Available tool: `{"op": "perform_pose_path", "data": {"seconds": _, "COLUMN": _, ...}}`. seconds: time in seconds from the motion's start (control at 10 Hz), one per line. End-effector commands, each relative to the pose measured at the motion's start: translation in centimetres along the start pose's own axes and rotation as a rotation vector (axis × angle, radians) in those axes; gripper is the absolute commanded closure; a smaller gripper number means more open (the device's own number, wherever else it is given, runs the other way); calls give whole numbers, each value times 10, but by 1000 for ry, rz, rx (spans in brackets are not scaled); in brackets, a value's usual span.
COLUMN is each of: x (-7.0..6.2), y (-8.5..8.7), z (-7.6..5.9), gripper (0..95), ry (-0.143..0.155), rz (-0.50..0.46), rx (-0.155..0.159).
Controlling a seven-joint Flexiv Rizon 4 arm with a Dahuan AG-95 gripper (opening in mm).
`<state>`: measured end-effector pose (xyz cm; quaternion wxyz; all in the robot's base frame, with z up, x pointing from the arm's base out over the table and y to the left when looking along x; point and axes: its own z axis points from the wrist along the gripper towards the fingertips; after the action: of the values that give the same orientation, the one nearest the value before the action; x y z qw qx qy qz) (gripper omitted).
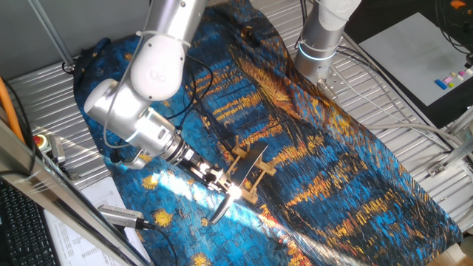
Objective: Put the knife on the knife rack
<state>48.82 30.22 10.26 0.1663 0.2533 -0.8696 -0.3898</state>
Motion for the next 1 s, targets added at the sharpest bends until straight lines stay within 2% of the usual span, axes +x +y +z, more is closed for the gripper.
{"op": "perform_pose_path", "data": {"seconds": 0.1, "x": 0, "y": -1, "z": -1, "gripper": 950, "ry": 5, "rz": 13, "rx": 29}}
{"op": "perform_pose_path", "data": {"seconds": 0.2, "x": 0, "y": -1, "z": -1, "gripper": 950, "ry": -5, "rz": 0, "rx": 9}}
{"op": "perform_pose_path", "data": {"seconds": 0.5, "x": 0, "y": -1, "z": -1, "gripper": 950, "ry": -22, "rz": -22, "rx": -24}}
{"op": "perform_pose_path", "data": {"seconds": 1.0, "x": 0, "y": -1, "z": -1, "gripper": 950, "ry": -35, "rz": -67, "rx": -53}}
